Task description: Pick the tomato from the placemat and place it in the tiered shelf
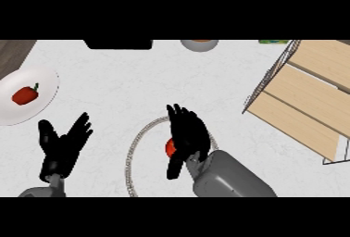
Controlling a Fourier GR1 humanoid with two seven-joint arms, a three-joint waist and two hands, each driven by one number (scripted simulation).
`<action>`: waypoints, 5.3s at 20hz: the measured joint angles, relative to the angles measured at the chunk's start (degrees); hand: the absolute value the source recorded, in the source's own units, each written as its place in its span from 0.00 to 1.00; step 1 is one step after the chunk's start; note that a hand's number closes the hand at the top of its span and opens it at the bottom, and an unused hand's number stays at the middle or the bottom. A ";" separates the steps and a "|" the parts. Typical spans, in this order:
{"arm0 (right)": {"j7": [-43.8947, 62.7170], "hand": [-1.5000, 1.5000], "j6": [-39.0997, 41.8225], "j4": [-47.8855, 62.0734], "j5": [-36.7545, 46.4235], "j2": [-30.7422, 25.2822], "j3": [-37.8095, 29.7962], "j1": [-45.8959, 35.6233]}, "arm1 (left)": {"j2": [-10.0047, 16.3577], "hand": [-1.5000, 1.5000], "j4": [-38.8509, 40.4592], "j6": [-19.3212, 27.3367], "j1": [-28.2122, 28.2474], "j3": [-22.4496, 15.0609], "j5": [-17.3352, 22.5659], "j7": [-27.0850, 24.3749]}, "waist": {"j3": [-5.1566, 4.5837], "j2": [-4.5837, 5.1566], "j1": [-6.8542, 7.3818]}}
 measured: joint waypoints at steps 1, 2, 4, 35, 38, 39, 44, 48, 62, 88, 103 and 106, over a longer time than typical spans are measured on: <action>-0.24 0.00 0.00 -0.09 0.95 0.33 -0.05 0.92 | 0.26 0.50 -0.10 -0.37 -0.24 0.50 0.12 0.39 | 0.00 0.00 -0.03; -0.48 0.00 0.17 0.19 1.63 0.58 -0.49 1.25 | -0.08 0.50 0.54 -0.50 -0.28 0.64 -0.19 -0.24 | 0.01 0.01 -0.06; -2.78 0.00 -0.39 2.91 2.84 0.94 -1.52 1.38 | -0.52 0.50 0.88 -0.68 0.08 0.69 -0.71 -0.84 | 0.00 0.02 -0.03; -20.73 1.00 -9.34 27.57 -2.44 1.32 7.56 -6.26 | -2.61 0.50 -0.59 -2.40 -1.78 3.03 -3.41 1.88 | 0.00 -0.20 0.70; -22.53 1.00 -11.80 27.65 -4.03 0.85 9.31 -5.98 | -2.94 0.50 -0.27 -2.81 -1.15 3.16 -3.49 1.00 | -0.10 -0.36 0.60; -22.64 1.00 -12.52 27.30 -4.61 0.91 10.25 -5.96 | -2.89 0.50 -0.39 -2.96 -1.06 3.24 -3.49 1.05 | -0.09 -0.30 0.64; -19.86 1.00 -17.99 23.66 -4.75 0.46 9.63 -3.43 | -3.04 0.50 0.54 -2.64 -1.30 3.89 -3.70 0.80 | -0.04 -0.19 -0.25; -12.16 1.00 -25.90 21.76 -4.31 -1.86 3.84 0.18 | -2.65 0.50 0.23 -2.37 -0.22 4.69 -3.49 0.82 | -0.02 -0.54 -1.82; 9.77 1.00 -28.21 -9.22 19.79 -9.87 -3.59 -3.33 | -1.64 0.50 -0.12 -2.86 2.44 6.34 -2.83 0.14 | -0.19 -1.74 -3.91; 9.83 1.00 3.13 -30.51 14.14 -26.35 -43.45 -15.24 | -2.39 0.50 0.61 -3.41 0.52 5.37 -3.52 0.05 | -0.09 -0.53 -1.56; 0.62 1.00 10.09 -19.14 8.58 -33.21 -52.59 -11.50 | -2.18 0.50 0.48 -4.41 -0.83 5.46 -3.62 1.12 | -0.02 -0.03 -0.30; -0.66 1.00 9.23 -16.28 10.31 -32.87 -52.32 -11.63 | -2.46 0.50 0.81 -4.34 -1.19 5.52 -3.88 1.01 | -0.01 0.02 -0.14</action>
